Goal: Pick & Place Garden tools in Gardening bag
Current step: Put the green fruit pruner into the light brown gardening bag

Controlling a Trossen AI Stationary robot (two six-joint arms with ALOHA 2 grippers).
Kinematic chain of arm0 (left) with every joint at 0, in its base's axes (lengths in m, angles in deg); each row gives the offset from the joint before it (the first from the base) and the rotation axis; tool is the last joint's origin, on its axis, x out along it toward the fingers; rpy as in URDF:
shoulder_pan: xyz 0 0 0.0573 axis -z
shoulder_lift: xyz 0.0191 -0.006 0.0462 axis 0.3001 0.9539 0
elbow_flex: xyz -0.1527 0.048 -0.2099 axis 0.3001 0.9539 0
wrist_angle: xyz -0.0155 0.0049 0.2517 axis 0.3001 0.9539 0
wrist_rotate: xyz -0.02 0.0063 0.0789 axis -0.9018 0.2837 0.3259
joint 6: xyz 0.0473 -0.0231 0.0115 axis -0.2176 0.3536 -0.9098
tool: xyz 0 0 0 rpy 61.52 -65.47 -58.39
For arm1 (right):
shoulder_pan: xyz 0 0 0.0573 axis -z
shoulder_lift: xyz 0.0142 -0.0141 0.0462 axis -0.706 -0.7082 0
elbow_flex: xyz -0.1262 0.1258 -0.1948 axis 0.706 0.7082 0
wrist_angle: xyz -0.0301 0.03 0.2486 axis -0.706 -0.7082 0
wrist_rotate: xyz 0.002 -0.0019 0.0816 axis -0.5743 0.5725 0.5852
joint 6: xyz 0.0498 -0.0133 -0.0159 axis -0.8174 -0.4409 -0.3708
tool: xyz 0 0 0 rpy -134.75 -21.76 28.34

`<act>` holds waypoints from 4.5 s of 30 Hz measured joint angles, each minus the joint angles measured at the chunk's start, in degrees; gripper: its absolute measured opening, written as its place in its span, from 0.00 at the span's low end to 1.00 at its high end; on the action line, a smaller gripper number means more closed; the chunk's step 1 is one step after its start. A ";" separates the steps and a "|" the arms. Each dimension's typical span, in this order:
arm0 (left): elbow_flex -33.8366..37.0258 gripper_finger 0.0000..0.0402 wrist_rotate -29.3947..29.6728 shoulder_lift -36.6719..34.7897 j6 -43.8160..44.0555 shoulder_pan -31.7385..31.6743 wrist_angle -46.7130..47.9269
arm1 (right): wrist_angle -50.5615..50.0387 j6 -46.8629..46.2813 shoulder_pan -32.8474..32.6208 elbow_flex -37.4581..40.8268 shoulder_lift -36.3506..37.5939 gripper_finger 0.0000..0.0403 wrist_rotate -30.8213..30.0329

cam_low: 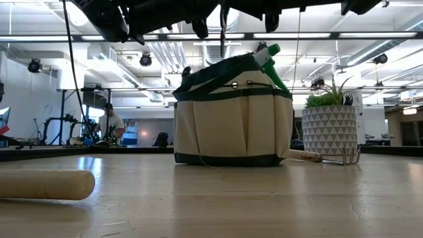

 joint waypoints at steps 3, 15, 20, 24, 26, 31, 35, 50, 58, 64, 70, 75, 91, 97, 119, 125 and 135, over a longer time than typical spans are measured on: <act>0.00 0.07 0.02 0.00 -0.02 -0.02 0.09 | -0.04 0.03 0.02 -0.32 -0.14 0.16 0.02; 0.00 0.07 -1.02 -0.13 -0.55 -0.13 0.51 | -3.11 0.24 0.02 -3.10 -1.80 0.05 -0.92; 0.02 0.07 -1.09 -0.13 -0.40 -0.11 0.79 | -3.88 0.29 0.05 -3.17 -1.57 0.05 -0.67; 0.02 0.10 -1.13 -0.09 -0.08 -0.09 1.06 | -4.39 0.31 0.05 -3.11 -1.68 0.05 -0.59; 0.02 0.13 -1.38 -0.03 0.55 -0.03 1.19 | -5.00 0.68 0.05 -3.19 -1.68 0.05 -0.63; 0.02 0.19 -1.27 0.02 2.57 0.00 1.74 | -5.20 0.88 0.05 -3.12 -1.77 0.04 -1.03; 0.02 0.21 -1.04 0.02 2.44 0.00 3.46 | -5.62 0.85 0.05 -2.99 -1.81 0.04 -1.31; 0.00 0.53 -0.46 -0.87 3.21 0.09 7.73 | -6.09 0.81 0.07 -3.00 -1.87 0.04 -1.25; 0.00 0.56 -0.44 -5.85 -0.61 0.02 15.04 | -7.53 0.86 0.07 -3.06 -0.51 0.04 -1.50; 0.00 0.56 -0.62 -8.05 -1.25 0.00 18.78 | -8.63 1.07 0.07 -2.95 0.56 0.04 -1.70; -0.02 0.55 -0.92 -9.58 -2.59 -0.02 22.91 | -10.10 0.43 0.07 -2.80 1.23 0.04 -1.90; -0.02 0.55 0.19 -10.85 -4.34 -0.07 28.19 | -11.55 0.41 0.07 -2.80 1.94 0.04 -1.88; 7.61 0.55 9.76 -23.91 -6.97 3.15 35.30 | -24.60 1.32 -10.82 -1.71 13.54 0.04 -16.91; 15.27 0.55 11.86 -29.45 -6.29 4.79 28.23 | -30.08 -2.48 -17.22 -0.48 17.65 0.04 -25.67; 27.19 0.55 11.89 -34.91 -1.49 5.77 17.05 | -39.41 -23.30 -22.51 4.84 18.06 0.04 -35.25; 27.19 0.55 11.89 -34.88 -1.51 5.77 17.09 | -31.94 -27.66 -23.53 12.17 18.12 0.04 -37.24; 27.17 0.55 12.79 -34.86 -1.53 5.76 16.43 | -14.37 -10.69 -23.15 17.00 19.47 0.04 -23.76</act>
